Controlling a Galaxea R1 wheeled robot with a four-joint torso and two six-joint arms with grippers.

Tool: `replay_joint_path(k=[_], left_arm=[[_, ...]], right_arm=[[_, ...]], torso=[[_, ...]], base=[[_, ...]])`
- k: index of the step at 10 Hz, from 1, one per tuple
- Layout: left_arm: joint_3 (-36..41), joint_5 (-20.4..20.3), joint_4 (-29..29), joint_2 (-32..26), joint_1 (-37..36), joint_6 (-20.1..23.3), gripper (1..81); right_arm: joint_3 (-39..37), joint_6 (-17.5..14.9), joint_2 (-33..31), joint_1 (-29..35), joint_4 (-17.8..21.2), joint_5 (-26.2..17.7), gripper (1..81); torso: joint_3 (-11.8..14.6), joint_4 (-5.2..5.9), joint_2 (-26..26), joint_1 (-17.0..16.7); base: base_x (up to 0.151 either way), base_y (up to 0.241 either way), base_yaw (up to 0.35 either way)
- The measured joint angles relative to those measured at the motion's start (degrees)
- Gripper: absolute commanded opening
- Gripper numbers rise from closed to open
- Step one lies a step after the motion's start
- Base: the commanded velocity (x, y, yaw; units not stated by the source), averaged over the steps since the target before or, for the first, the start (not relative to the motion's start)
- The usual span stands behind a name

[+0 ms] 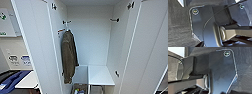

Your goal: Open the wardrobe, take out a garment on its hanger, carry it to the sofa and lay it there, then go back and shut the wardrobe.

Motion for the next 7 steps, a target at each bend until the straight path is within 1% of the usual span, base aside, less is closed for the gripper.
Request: replay_joint_path(k=[1, 7], left_arm=[[0.0, -0.02, 0.0, 0.0, -0.05, 0.0, 81.1], [0.0, 0.06, 0.0, 0.0, -0.02, 0.0, 81.1]], right_arm=[[0.0, 0.0, 0.0, 0.02, 0.0, 0.0, 81.1], [0.0, -0.07, -0.04, 0.15, 0.0, -0.46, 81.1]], torso=[[0.0, 0.0, 0.0, 0.01], [0.0, 0.0, 0.0, 0.06]], base=[[0.078, 0.0, 0.0], [0.0, 0.0, 0.0]])
